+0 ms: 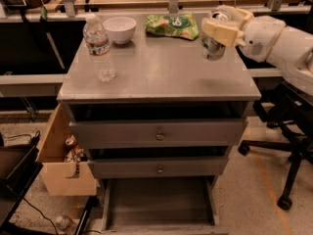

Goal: Place 7up can into bottom drawer

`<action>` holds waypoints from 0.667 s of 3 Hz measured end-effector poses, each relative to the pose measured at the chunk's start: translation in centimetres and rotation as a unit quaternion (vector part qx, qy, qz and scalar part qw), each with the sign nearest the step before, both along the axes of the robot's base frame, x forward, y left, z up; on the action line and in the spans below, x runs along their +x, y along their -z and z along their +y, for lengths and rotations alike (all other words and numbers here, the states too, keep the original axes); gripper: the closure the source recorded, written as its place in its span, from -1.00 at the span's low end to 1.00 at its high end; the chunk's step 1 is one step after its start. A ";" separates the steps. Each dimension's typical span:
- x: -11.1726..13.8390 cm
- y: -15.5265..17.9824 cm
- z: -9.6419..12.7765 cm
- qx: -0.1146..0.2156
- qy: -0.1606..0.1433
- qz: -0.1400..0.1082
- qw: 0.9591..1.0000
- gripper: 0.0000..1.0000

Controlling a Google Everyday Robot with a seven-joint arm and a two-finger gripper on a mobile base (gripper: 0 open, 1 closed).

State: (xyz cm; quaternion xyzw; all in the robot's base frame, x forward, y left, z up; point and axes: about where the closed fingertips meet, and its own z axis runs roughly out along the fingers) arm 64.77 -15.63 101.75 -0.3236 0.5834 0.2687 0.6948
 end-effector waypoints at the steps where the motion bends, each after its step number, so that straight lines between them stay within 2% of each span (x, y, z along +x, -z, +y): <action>1: -5.5 3.6 0.1 -0.001 -0.044 -0.009 0.999 1.00; 2: -9.9 8.1 0.3 -0.005 -0.120 0.005 0.993 1.00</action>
Offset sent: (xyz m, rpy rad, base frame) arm -0.1746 -0.0023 -0.1440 -0.0268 0.0597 0.5100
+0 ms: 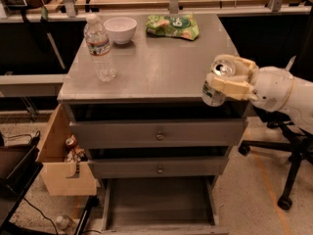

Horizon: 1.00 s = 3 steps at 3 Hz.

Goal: Place 7up can into bottom drawer

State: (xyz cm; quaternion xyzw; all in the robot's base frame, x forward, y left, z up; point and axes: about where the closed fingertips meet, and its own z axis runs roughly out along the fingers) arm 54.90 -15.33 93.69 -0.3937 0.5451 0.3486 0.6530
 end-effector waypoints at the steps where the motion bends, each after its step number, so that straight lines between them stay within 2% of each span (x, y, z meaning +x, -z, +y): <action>1: -4.8 2.2 -1.4 0.000 -0.062 0.009 0.998 1.00; 2: -8.9 4.3 -3.0 -0.008 -0.120 0.032 0.992 1.00; 3: -9.9 4.2 -2.5 -0.009 -0.144 0.030 0.989 1.00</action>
Offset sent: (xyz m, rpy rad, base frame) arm -0.1400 -0.0585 -0.0727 -0.0366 0.1369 0.3812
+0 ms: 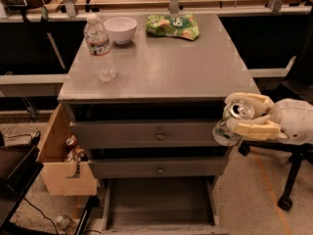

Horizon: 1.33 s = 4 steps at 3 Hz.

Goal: Place 7up can into bottom drawer

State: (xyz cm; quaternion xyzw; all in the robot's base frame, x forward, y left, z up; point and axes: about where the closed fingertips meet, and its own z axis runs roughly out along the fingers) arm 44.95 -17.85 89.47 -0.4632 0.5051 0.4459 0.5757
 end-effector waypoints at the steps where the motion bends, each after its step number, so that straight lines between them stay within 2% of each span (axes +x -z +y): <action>1: 0.0 0.0 0.0 0.000 0.000 0.000 1.000 1.00; 2: -0.4 2.0 1.1 -0.029 0.007 0.005 1.000 1.00; 3: -1.4 7.3 1.9 -0.039 0.029 0.015 0.999 1.00; 4: -4.1 17.1 4.5 -0.033 0.025 0.040 0.998 1.00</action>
Offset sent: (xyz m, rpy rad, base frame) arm -0.0107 0.0229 -0.0546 -0.1503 0.0282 -0.0465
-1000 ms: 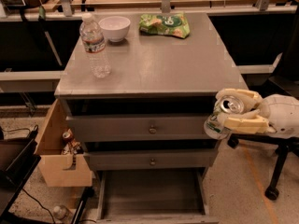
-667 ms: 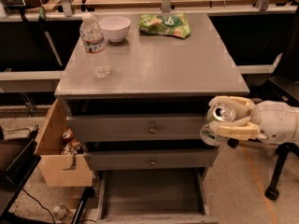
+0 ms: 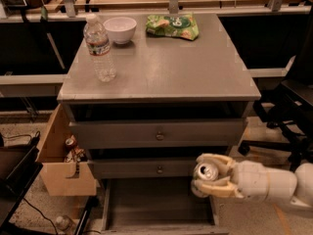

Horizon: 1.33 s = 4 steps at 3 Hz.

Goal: Place 7up can into bottom drawer

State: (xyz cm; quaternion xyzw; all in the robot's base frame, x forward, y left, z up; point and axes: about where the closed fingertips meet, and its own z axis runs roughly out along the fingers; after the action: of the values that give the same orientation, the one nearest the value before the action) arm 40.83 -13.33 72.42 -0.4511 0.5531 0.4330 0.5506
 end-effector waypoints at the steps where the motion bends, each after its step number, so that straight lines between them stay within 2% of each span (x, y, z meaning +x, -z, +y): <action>1: -1.9 8.0 2.1 0.017 -0.015 0.011 1.000 1.00; 2: -1.9 12.5 2.7 0.022 -0.026 0.013 0.999 1.00; 3: -0.2 16.9 2.3 0.019 -0.029 0.021 0.999 1.00; 4: -0.2 16.9 2.3 0.019 -0.029 0.021 0.999 1.00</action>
Offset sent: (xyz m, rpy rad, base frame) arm -0.0148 0.0302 -0.1844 0.0526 0.0252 0.0698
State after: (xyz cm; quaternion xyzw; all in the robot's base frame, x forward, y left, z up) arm 40.68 -11.00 55.48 -0.4472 0.5427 0.4684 0.5348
